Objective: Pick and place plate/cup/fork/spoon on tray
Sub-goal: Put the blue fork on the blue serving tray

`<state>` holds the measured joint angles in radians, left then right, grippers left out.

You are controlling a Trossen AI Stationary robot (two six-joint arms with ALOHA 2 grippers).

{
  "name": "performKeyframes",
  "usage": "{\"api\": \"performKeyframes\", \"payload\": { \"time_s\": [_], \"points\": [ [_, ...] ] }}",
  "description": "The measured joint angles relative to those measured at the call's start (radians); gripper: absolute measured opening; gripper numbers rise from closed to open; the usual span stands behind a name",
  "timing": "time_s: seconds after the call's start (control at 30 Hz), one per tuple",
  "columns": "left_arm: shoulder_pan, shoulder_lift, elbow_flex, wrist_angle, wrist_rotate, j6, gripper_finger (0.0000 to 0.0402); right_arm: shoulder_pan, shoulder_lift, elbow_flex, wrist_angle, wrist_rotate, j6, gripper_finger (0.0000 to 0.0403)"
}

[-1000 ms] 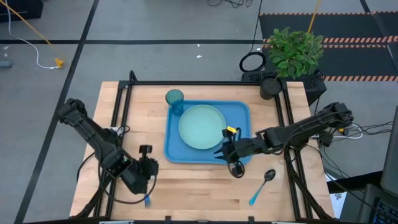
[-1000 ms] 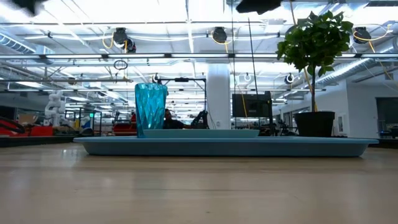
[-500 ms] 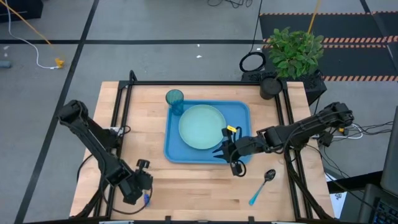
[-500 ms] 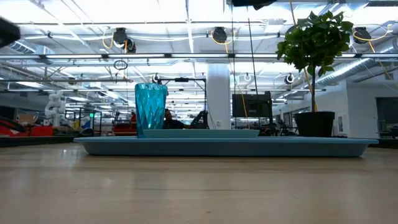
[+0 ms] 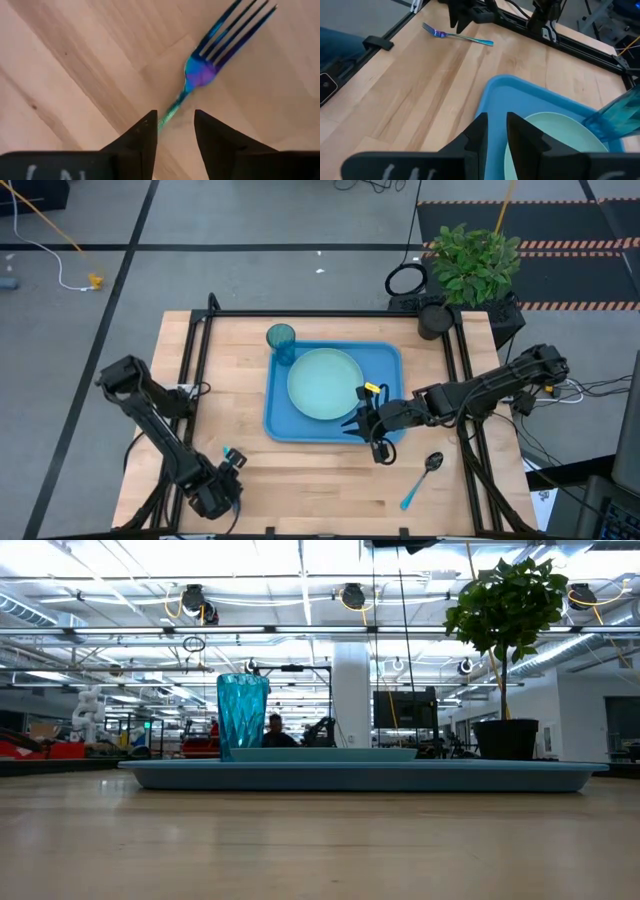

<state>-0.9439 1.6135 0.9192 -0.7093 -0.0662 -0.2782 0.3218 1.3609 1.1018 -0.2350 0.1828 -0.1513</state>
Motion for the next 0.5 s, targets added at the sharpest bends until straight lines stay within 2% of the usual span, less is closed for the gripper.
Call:
{"api": "performKeyframes", "payload": {
  "time_s": [0.23,0.5],
  "points": [
    [0.000,0.046,0.000,0.067,-0.012,0.106,0.0098,0.000,0.000,0.000,0.034,0.000,0.000,0.0064],
    [0.000,0.061,0.001,0.069,0.013,0.146,0.0093,0.000,0.000,0.000,0.033,-0.001,0.011,0.0064]
  ]
}}
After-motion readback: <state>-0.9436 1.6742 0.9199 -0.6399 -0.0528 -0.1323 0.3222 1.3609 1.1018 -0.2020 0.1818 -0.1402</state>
